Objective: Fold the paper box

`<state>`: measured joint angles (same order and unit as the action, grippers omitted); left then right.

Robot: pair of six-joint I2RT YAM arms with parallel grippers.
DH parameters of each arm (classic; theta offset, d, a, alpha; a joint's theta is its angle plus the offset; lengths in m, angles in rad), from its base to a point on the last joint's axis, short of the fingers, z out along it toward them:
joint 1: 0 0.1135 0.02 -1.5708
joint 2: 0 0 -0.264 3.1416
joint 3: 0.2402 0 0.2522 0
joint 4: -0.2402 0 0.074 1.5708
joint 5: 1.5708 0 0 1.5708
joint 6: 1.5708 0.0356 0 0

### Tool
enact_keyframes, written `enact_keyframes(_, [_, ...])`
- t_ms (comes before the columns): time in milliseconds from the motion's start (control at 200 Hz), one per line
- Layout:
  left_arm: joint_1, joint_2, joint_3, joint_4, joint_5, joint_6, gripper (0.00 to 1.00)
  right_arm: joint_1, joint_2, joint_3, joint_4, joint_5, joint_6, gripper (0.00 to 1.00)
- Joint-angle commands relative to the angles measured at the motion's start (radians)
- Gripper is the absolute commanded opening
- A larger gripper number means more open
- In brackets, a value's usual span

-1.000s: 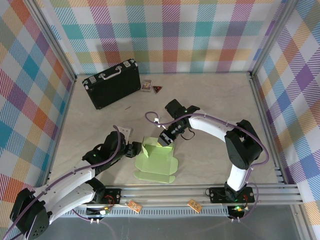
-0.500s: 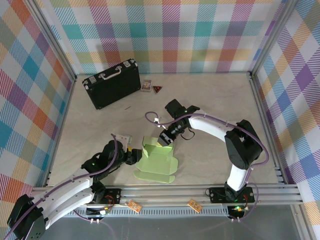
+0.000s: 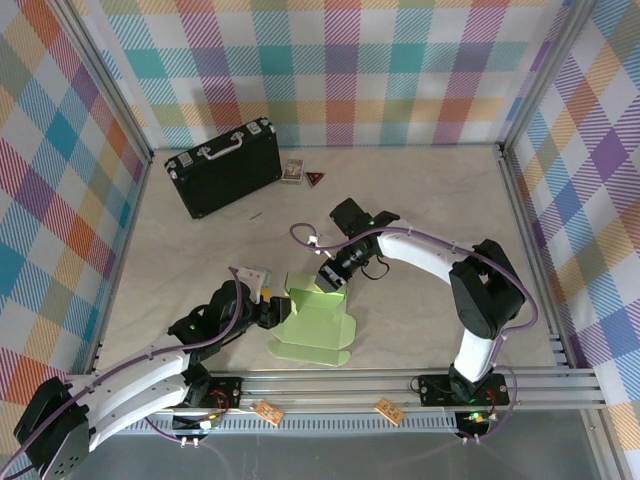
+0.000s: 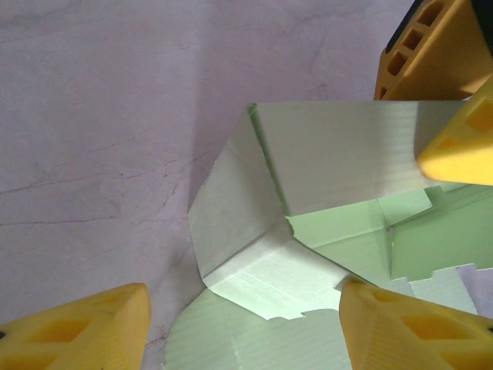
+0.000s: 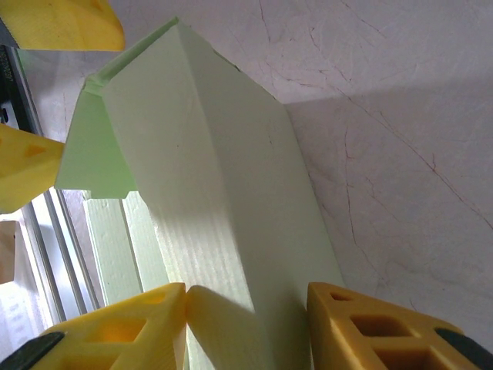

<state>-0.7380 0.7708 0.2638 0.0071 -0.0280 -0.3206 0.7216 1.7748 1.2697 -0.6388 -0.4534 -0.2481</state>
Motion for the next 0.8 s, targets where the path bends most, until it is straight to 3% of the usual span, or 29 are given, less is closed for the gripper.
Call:
enact_keyframes(0, [-0.02,0.005,-0.031,0.061,-0.036,0.024,0.64,0.006,0.008,-0.022,0.023,0.009,0.004,0.43])
enact_keyframes(375, [-0.092,0.061,-0.053,0.18,-0.143,0.096,0.62,0.006,-0.025,-0.03,0.023,0.005,0.013,0.45])
enact_keyframes(530, [-0.098,0.222,-0.115,0.468,-0.228,0.168,0.61,0.006,-0.031,-0.045,0.036,0.005,0.014,0.45])
enact_keyframes(795, [-0.105,0.48,-0.046,0.598,-0.214,0.235,0.61,0.006,-0.035,-0.052,0.036,0.007,0.013,0.45])
